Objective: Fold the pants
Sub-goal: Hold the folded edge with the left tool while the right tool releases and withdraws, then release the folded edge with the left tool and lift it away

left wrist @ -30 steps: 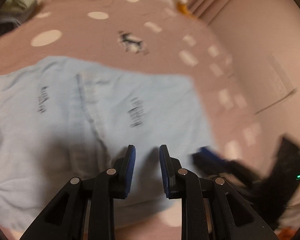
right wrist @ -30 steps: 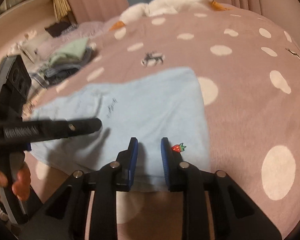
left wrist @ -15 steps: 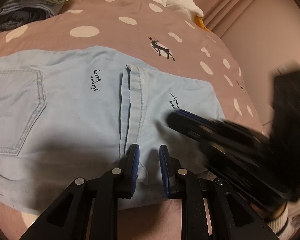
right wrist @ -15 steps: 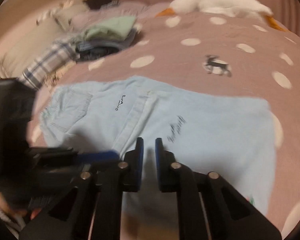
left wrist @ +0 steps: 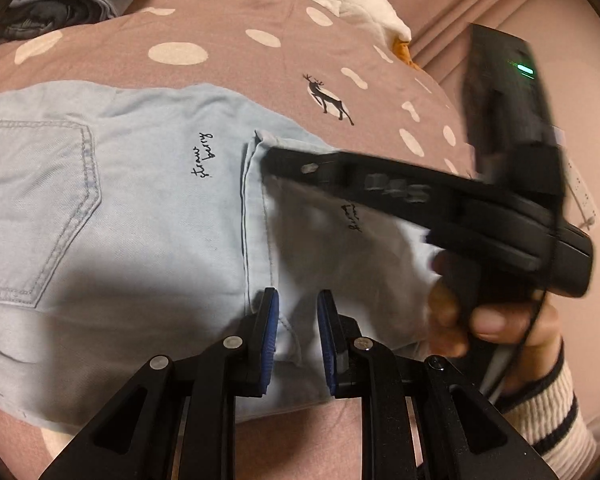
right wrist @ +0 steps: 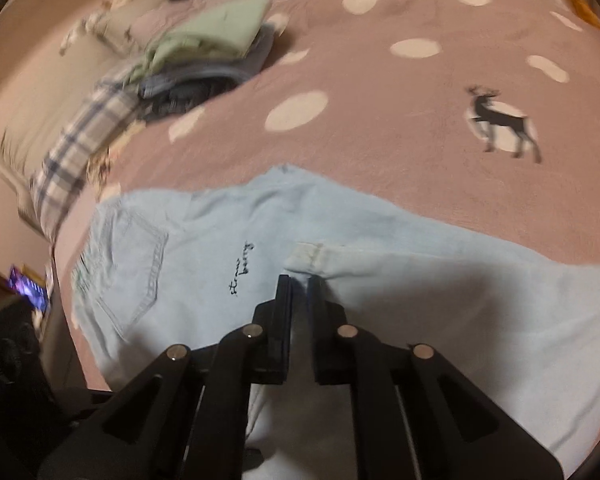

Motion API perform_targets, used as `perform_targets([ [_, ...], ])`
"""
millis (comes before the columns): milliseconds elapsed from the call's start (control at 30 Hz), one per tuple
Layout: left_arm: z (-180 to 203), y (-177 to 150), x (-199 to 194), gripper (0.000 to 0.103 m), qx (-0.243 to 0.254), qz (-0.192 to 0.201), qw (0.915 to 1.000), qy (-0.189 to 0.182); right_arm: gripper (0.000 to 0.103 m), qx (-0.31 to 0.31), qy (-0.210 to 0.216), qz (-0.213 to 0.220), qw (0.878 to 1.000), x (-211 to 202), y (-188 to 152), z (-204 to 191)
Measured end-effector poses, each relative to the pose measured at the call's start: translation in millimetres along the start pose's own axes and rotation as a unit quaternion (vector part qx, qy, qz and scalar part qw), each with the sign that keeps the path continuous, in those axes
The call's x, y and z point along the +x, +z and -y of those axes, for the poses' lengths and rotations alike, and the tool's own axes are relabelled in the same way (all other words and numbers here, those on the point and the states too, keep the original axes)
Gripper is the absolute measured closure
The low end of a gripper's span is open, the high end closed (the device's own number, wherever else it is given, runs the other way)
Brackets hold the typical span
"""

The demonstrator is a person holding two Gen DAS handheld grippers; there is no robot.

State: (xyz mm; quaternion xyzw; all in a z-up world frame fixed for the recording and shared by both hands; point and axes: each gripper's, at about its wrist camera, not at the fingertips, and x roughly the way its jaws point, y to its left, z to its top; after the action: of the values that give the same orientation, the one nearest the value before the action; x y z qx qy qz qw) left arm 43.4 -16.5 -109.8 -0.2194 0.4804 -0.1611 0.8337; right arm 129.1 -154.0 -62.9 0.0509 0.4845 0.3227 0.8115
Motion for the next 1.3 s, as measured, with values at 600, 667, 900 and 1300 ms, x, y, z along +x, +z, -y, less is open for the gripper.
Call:
perform_targets([
  [600,-2.4,-0.4,-1.6,0.083,-0.004,-0.001,1.0,-0.003,0.092,-0.04,-0.039,-0.015,0.998,-74.2,-120.1,-5.9],
  [667,-2.7,1.4,-8.6,0.083,-0.008,-0.002,0.9998,-0.016,0.092,-0.021,-0.024,0.005,0.999,-87.6,-120.1,-0.6],
  [900,8.5,36.5,-23.8,0.082,0.011,0.038,0.9982,-0.045,0.089,0.053,-0.051,0.09,0.993,-115.9,-106.8,38.1],
  [1300,-21.8,81.9,45.1,0.082,-0.046,0.017,0.9986,-0.018,0.089,0.089,-0.058,0.091,0.99,-102.3,-107.9,57.0],
])
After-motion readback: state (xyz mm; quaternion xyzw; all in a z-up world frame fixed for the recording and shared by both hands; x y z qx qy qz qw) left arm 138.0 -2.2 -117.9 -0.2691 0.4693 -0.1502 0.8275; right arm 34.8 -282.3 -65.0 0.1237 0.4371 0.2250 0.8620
